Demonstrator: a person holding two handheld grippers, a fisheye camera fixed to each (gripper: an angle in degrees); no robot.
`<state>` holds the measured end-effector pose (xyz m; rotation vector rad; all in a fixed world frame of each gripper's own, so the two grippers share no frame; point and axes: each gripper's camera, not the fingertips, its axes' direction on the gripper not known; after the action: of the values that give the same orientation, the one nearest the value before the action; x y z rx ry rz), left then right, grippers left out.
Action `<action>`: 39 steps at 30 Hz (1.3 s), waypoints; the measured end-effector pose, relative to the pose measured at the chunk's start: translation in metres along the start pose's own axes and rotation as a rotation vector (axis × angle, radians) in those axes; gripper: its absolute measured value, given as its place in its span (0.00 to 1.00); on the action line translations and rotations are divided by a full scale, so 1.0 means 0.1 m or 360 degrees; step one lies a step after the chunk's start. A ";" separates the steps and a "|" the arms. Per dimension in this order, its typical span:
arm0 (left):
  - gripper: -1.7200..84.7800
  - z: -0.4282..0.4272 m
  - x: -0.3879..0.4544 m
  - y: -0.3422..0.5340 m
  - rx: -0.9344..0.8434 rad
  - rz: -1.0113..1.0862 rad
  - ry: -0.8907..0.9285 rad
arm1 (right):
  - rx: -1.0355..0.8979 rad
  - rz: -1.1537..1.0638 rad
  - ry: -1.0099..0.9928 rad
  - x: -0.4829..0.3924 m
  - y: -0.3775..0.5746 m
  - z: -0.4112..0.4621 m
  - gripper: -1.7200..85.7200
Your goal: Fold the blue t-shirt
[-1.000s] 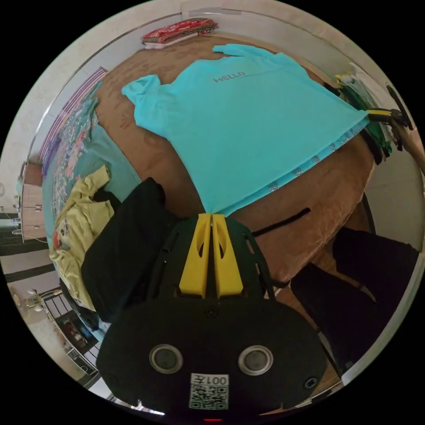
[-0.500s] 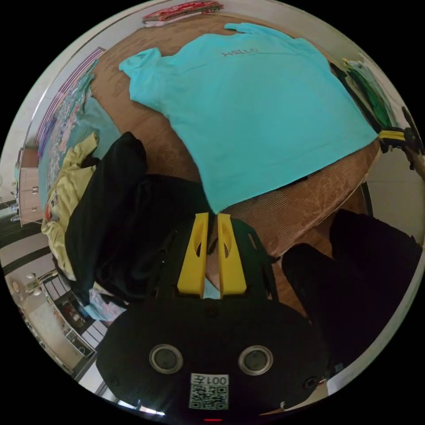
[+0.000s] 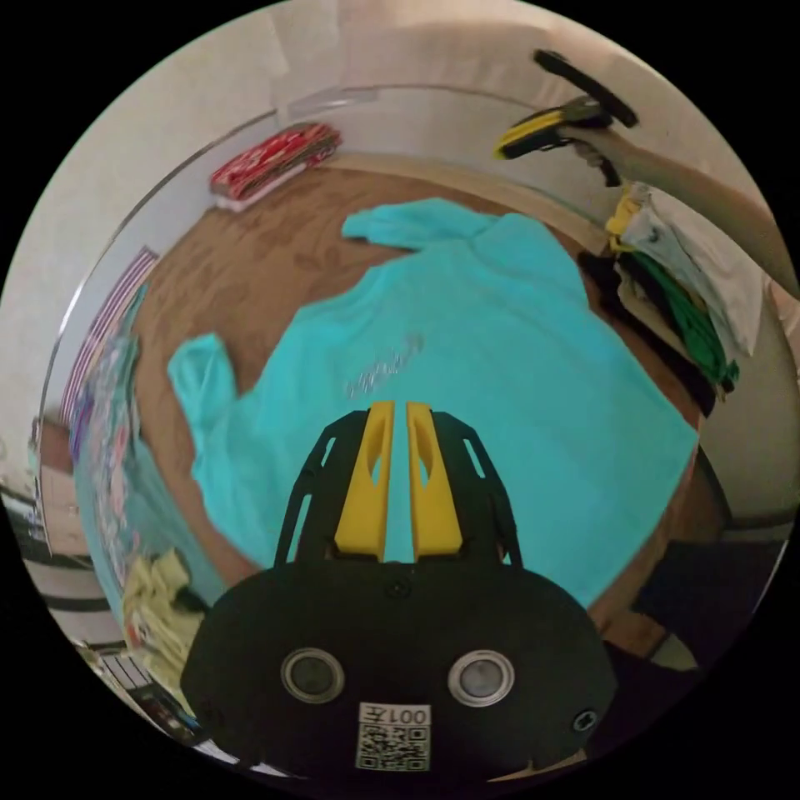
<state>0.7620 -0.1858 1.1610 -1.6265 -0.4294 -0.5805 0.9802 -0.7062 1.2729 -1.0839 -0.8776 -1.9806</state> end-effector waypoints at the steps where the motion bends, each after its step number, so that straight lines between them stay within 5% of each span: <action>1: 0.04 0.22 0.03 -0.40 0.0010 0.0027 0.0022 | -0.0027 0.0009 -0.0016 0.05 -0.12 0.15 0.12; 9: 0.01 1.25 0.24 -1.85 -0.0161 0.0159 -0.0022 | -0.0426 0.0123 -0.0398 0.40 -0.86 1.80 0.13; 13: 0.01 1.43 0.40 -2.03 -0.0120 0.0188 -0.0144 | -0.0364 0.0215 -0.0471 0.56 -0.76 1.74 0.05; 21: 0.01 1.66 0.18 -2.53 -0.0135 0.0015 0.0039 | -0.0041 0.0698 -0.0355 1.39 0.14 0.21 0.03; 29: 0.01 1.91 0.01 -3.01 -0.0188 0.0153 0.0076 | 0.0077 0.0890 -0.0010 1.33 0.78 -1.01 0.03; 36: 0.01 1.98 -0.43 -3.21 -0.0170 -0.0236 0.0385 | -0.0185 0.0393 -0.1075 0.88 -0.02 0.39 0.04; 39: 0.01 1.96 -0.62 -3.12 -0.0079 -0.0376 0.0543 | -0.0338 0.0074 -0.1204 0.23 -0.04 0.91 0.05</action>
<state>0.5536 0.0537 1.3580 -1.4958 -0.3567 -1.0351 1.0045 -0.6361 1.3308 -2.0212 -1.0040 -1.6432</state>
